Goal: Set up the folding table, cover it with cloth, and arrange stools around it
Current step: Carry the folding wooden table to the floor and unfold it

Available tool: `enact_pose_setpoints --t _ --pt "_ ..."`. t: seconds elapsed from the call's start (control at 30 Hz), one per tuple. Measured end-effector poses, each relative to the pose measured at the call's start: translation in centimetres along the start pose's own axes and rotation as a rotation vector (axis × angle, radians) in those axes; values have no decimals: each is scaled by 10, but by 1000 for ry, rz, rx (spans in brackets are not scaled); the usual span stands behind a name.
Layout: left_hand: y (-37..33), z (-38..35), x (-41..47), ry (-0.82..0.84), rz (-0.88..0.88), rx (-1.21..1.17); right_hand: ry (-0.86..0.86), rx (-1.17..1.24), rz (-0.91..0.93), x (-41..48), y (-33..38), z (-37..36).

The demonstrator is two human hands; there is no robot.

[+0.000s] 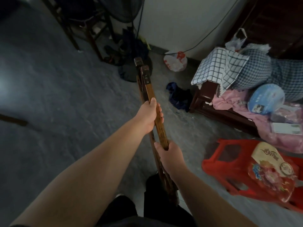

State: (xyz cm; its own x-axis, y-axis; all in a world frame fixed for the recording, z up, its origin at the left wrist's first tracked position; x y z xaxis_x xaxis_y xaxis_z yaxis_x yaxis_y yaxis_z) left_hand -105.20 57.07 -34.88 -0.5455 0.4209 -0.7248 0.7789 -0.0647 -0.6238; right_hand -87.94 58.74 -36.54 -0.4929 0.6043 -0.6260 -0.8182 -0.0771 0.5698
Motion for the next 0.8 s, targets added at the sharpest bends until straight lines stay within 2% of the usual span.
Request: enact_pose_setpoints --t 0.33,0.57,0.8 --pt "27 181 -108 -87 -66 -187 33 -79 110 -142 13 -131" --pt "73 301 -177 -265 -107 -286 207 -95 183 -226 1 -209" --pt "155 409 -249 -488 -189 -464 441 -236 386 -282 -39 -283"
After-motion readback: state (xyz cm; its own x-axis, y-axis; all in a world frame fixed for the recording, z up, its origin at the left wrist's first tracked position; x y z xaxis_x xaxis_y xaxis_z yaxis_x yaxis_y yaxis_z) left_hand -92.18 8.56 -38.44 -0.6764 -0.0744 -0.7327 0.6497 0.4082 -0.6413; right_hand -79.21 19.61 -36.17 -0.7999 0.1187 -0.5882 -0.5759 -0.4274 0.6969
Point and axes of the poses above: each hand's wrist, its own x-axis towards the middle knuckle, its own z-axis out of the back of the hand, y = z × x, the point moved 10 cm from there along x, towards the middle knuckle, and after that the axes turned 7 degrees about -x, right-handed, at the moved point
